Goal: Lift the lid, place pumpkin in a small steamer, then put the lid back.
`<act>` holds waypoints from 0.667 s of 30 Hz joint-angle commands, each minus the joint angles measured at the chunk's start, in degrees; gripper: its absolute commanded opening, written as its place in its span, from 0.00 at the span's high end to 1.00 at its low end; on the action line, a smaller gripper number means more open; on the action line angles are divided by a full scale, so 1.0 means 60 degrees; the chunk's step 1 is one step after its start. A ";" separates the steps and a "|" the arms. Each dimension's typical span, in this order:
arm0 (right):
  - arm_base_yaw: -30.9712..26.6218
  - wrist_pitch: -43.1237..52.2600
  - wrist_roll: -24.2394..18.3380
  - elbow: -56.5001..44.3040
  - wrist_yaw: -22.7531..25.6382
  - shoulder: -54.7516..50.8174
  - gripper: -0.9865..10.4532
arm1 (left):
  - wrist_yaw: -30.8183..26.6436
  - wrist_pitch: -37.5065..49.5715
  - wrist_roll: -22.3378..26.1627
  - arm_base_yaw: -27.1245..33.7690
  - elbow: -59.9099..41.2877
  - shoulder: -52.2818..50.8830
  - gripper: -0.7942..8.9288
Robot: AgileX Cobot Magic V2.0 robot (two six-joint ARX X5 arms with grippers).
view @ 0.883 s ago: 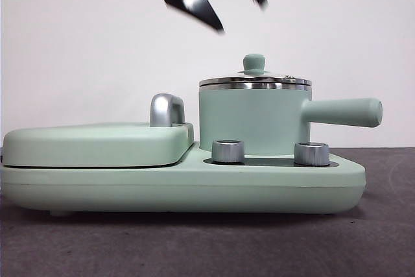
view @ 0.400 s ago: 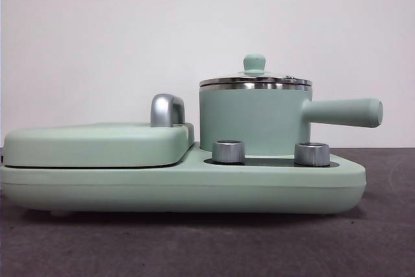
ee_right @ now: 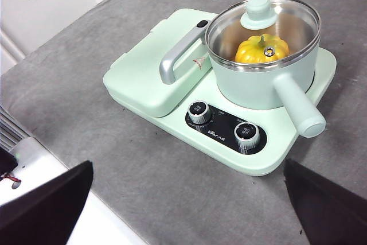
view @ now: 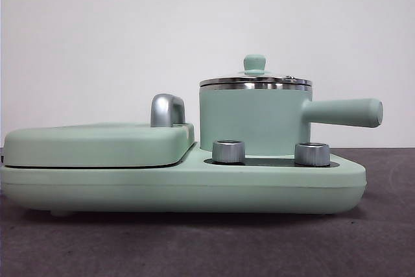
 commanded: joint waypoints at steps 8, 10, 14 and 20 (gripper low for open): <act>0.0051 0.0117 -0.0328 0.0076 -0.0033 0.0025 0.45 | -0.1490 0.0940 -0.1585 -0.0051 -0.2506 -0.3096 0.41; 0.0051 0.0109 -0.0324 0.0076 -0.0040 0.0025 0.51 | -0.1501 0.0783 -0.1636 -0.0051 -0.2539 -0.3326 0.50; 0.0051 0.0066 -0.0408 0.0076 -0.0029 0.0025 0.89 | -0.1504 0.0758 -0.1599 -0.0051 -0.2539 -0.3497 0.89; 0.0051 0.0091 -0.0339 0.0076 -0.0007 0.0022 0.90 | -0.1504 0.0809 -0.1599 -0.0051 -0.2535 -0.3493 0.91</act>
